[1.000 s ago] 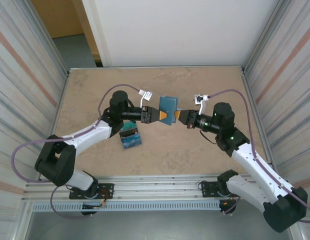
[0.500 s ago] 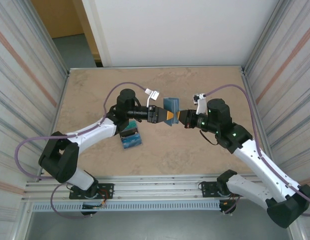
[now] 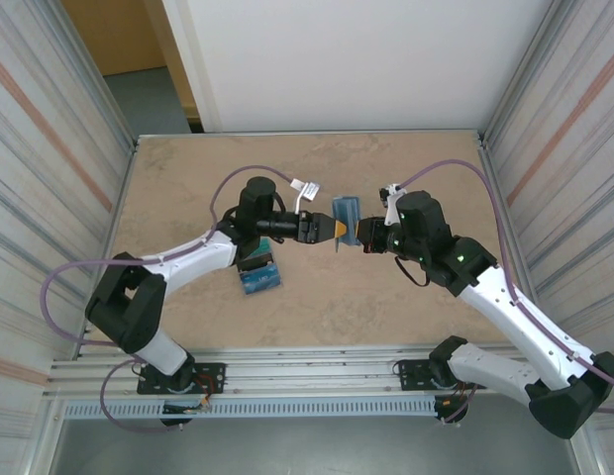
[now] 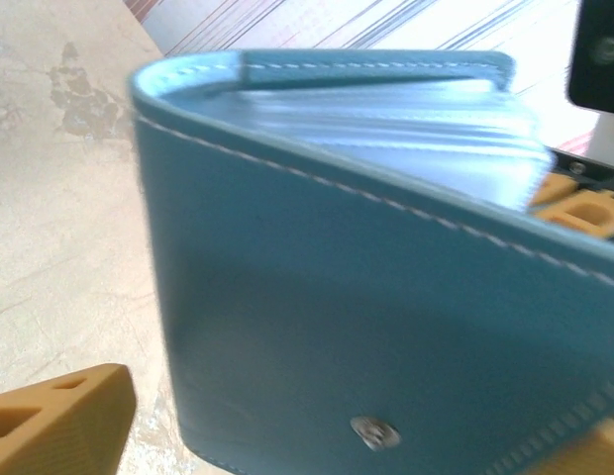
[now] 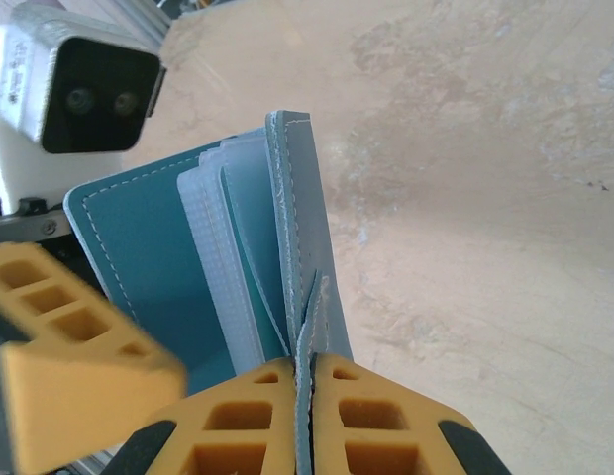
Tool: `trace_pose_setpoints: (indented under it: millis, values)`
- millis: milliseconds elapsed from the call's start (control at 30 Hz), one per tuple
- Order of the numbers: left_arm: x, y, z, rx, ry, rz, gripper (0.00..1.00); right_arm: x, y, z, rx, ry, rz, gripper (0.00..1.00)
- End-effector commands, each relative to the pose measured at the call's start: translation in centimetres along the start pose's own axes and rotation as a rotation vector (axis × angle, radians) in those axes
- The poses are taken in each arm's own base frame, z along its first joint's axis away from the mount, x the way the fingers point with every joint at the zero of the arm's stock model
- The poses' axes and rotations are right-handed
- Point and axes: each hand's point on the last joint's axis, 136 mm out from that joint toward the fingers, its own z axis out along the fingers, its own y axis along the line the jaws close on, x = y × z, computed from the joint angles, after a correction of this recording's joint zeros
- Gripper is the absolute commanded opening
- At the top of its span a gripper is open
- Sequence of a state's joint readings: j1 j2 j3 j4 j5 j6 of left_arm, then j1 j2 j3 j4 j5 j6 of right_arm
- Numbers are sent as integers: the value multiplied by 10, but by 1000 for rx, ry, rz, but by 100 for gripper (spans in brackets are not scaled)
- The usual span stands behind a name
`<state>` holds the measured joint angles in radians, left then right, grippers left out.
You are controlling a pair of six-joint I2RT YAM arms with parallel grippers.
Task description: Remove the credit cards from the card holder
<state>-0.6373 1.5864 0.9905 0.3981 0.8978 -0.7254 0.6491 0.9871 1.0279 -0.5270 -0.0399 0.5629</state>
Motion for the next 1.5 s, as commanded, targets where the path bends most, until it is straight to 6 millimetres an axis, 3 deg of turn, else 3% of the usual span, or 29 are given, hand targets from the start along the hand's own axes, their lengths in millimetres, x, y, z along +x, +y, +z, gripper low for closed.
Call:
trace_pose_setpoints:
  millis: [0, 300, 467, 533, 800, 900, 1033, 1467]
  values:
    - [-6, -6, 7, 17, 4, 35, 84, -16, 2, -10, 33, -51, -35, 0]
    - [-6, -10, 8, 26, 6, 45, 63, -15, 1, -9, 33, -60, -29, 0]
    - [-7, -15, 8, 37, 3, 51, 38, -14, 4, -4, 5, -61, -17, 0]
    - [-8, -17, 8, 43, 4, 52, 40, -15, 4, -4, 3, -64, -12, 0]
    - [-11, -31, 7, 101, -4, 71, 67, -18, 4, -3, -13, -74, 10, 0]
    - [-13, -34, 7, 108, -7, 71, 68, -18, 3, -2, -18, -76, 20, 0]
    - [-14, -36, 6, 113, -7, 70, 62, -18, -1, -1, -16, -76, 35, 0]
    - [-15, -36, 6, 88, -7, 84, 15, -14, -4, -4, -71, -77, 54, 0]
